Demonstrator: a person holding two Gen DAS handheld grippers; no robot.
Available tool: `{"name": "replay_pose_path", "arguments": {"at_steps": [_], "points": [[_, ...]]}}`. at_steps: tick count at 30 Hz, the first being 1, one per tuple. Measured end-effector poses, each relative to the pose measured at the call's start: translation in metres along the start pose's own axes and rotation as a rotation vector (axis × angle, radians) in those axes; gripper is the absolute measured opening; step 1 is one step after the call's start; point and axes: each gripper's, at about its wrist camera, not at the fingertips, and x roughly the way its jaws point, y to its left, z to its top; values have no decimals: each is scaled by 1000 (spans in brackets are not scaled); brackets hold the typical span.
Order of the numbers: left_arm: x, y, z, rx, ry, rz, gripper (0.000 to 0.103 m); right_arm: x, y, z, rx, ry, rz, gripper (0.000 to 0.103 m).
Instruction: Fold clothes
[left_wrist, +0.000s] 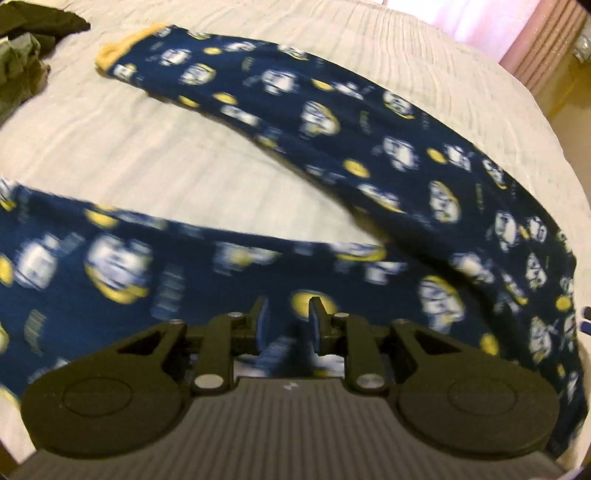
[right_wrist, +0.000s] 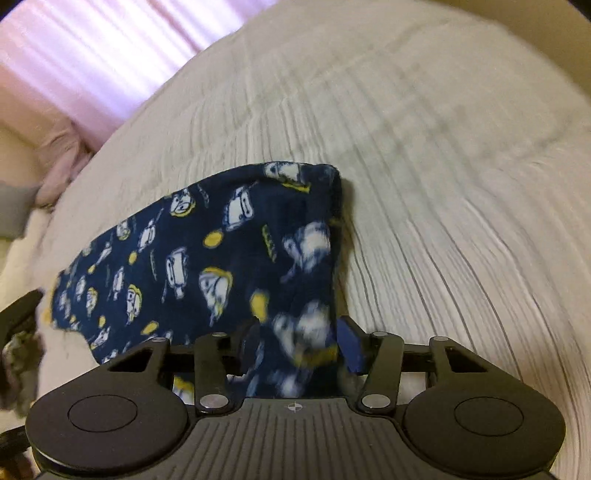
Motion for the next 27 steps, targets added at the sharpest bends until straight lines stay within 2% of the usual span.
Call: {"name": "replay_pose_path", "arguments": {"at_steps": [3,5,9,10,11,12,15,17,18,20,23,26,27], "points": [[5,-31,-12,-37,13,-7,18,27,-22,30,-28,51,56,51],[5,-49,-19,-46,21,-3,18,38,-32,48,-30,54,103,51],[6,-69,-32,-53,49,19,19,67,-58,73,55,91,185,51],[6,-72,-33,-58,55,28,19,72,-61,76,66,100,207,47],[6,-74,-35,-63,59,36,19,76,-61,79,57,114,238,16],[6,-75,-35,-68,61,42,19,77,-60,82,43,115,261,10],[6,-78,-37,-70,64,58,19,75,-58,91,-2,75,314,8],[7,-79,-38,-71,66,68,19,65,-65,99,11,-17,316,7],[8,-79,-39,-73,66,72,19,61,-74,102,63,-69,298,6],[11,-79,-41,-79,75,73,19,59,-92,103,157,-116,257,6],[15,-82,-44,-68,93,77,19,77,-97,97,146,-11,216,7],[19,-86,-47,-59,102,82,19,70,-99,92,181,2,233,8],[19,-87,-47,-61,102,81,19,65,-102,90,214,1,252,21]]}}
